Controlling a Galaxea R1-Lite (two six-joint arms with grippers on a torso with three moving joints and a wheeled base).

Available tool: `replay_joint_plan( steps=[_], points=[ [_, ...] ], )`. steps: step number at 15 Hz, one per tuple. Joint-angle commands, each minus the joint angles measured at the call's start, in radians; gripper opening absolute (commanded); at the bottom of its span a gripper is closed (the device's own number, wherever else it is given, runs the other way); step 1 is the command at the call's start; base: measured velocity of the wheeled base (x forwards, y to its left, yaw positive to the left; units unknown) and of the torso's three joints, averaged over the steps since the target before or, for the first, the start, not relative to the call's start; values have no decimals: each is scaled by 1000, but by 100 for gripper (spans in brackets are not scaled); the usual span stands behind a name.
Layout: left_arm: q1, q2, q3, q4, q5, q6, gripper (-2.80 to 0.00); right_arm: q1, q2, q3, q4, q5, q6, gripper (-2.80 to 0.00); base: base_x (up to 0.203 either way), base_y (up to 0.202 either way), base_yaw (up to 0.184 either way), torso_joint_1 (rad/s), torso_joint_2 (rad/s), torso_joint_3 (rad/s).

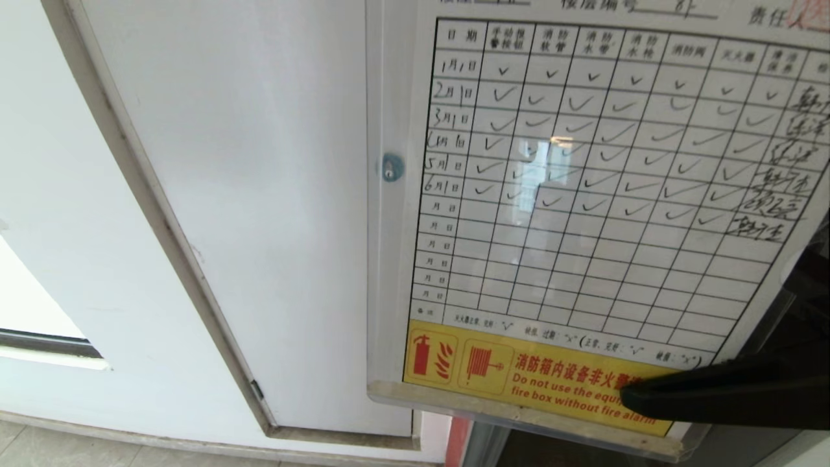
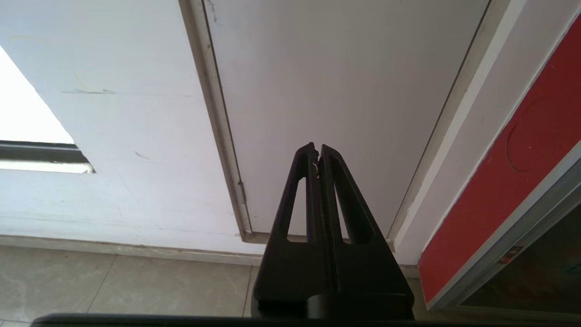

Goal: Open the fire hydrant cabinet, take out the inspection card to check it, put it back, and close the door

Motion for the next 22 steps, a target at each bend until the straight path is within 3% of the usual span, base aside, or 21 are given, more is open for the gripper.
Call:
replay_joint_plan(
  steps=[1,22],
  points=[
    [0,1,0,0,0,0,-280,-8,1,28,1,4,-1,-280,0,0,0,0,0,0],
    [0,1,0,0,0,0,-280,-14,8,104,0,9,1,-280,0,0,0,0,0,0]
  ],
)
